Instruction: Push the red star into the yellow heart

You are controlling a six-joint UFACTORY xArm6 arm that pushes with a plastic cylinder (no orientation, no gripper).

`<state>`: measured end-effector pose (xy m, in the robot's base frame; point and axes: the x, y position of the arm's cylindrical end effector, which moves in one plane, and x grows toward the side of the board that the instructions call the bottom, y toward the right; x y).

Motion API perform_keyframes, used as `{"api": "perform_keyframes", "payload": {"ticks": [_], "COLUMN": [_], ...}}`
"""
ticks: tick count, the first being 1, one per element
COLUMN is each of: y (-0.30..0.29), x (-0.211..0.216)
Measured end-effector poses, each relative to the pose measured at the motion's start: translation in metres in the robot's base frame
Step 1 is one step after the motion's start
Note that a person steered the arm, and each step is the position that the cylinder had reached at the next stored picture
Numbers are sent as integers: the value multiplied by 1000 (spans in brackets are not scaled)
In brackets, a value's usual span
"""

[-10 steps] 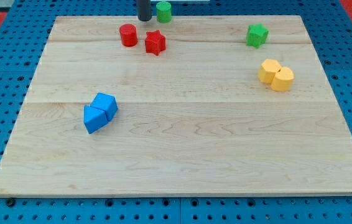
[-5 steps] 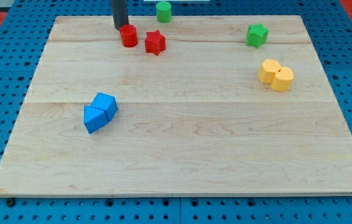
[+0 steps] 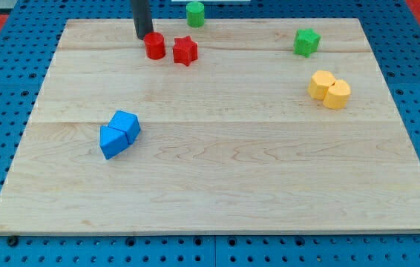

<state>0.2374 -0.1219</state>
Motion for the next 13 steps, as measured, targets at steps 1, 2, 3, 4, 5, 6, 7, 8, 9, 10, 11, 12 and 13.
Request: {"api": "perform_keyframes", "payload": {"ticks": [1, 2, 3, 4, 5, 6, 7, 8, 9, 10, 11, 12, 13], "y": [0, 0, 0, 8, 9, 26, 58, 78, 99, 133, 168, 165, 128], "x": [0, 0, 0, 0, 5, 11, 16, 27, 41, 49, 58, 36, 12]}}
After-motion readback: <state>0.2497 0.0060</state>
